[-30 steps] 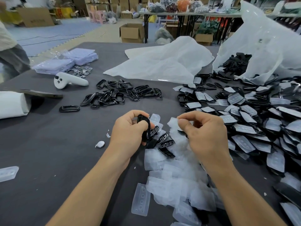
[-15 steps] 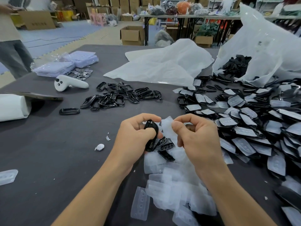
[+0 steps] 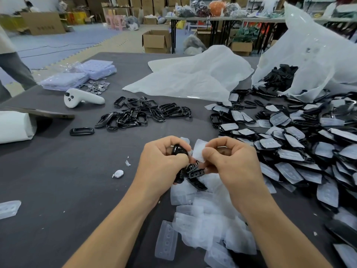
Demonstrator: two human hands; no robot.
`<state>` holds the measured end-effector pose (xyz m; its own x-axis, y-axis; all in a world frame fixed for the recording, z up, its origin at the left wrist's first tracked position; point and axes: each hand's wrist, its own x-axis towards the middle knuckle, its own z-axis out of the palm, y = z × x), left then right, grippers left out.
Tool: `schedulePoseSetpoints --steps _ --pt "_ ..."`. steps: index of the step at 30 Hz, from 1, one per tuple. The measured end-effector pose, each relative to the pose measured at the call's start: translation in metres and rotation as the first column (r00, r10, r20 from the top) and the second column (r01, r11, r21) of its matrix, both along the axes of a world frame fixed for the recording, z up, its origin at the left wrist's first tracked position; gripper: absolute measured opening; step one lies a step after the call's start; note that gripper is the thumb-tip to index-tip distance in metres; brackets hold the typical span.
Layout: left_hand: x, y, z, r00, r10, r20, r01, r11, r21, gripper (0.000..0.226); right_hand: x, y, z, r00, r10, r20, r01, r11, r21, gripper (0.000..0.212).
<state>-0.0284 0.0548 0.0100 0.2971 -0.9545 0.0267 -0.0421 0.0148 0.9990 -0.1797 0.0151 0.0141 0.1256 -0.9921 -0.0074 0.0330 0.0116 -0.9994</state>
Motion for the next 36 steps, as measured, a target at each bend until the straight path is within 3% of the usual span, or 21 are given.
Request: schedulePoseSetpoints --steps 4,6,10,13,17,19,25,29,32,34,36 --pt "0.004 -0.002 -0.002 0.999 0.012 -0.036 -0.010 0.999 0.041 0.026 -0.004 -0.003 0.002 0.992 0.023 0.123 -0.030 0.998 0.061 0.030" --pt "0.003 -0.003 -0.003 1.000 -0.002 -0.029 0.003 0.999 0.048 0.027 -0.002 -0.001 0.001 0.996 0.046 0.076 -0.049 0.998 0.036 0.037" --pt "0.001 -0.003 -0.003 1.000 -0.005 -0.015 0.006 0.999 0.043 0.031 0.001 -0.001 0.000 0.999 0.032 0.008 -0.032 0.999 0.006 0.021" --pt "0.004 -0.002 -0.004 1.000 -0.011 -0.007 0.011 0.999 0.052 0.036 0.001 -0.001 0.001 0.999 0.034 -0.022 -0.034 0.999 0.011 0.023" --pt "0.001 -0.003 -0.004 1.000 -0.014 -0.024 0.015 0.999 0.041 0.020 0.001 -0.001 0.000 0.996 0.054 -0.068 -0.053 0.999 0.006 0.020" --pt "0.001 -0.003 -0.005 1.000 -0.002 0.009 0.002 1.000 0.007 0.006 0.001 0.000 0.000 0.992 0.090 -0.089 -0.090 0.996 0.008 0.020" --pt "0.006 -0.007 -0.010 0.982 0.166 0.094 -0.168 0.986 0.010 0.017 -0.001 -0.001 0.005 0.996 0.083 0.040 -0.085 0.995 0.058 0.025" --pt "0.011 -0.007 -0.014 0.958 0.232 0.171 -0.241 0.970 0.033 0.010 -0.001 -0.001 0.007 0.996 0.041 0.075 -0.047 0.996 0.079 0.024" --pt "0.011 -0.005 -0.015 0.884 0.294 0.364 -0.320 0.947 0.012 0.029 -0.002 0.000 0.008 0.995 0.045 0.092 -0.053 0.995 0.081 0.019" --pt "0.009 -0.003 -0.012 0.870 0.286 0.402 -0.296 0.955 -0.039 0.034 -0.002 0.001 0.007 0.994 0.053 0.095 -0.061 0.995 0.081 0.016" --pt "0.004 -0.002 -0.010 0.928 0.201 0.315 -0.180 0.979 -0.097 0.026 -0.002 0.000 0.006 0.994 0.063 0.089 -0.070 0.994 0.080 0.019"
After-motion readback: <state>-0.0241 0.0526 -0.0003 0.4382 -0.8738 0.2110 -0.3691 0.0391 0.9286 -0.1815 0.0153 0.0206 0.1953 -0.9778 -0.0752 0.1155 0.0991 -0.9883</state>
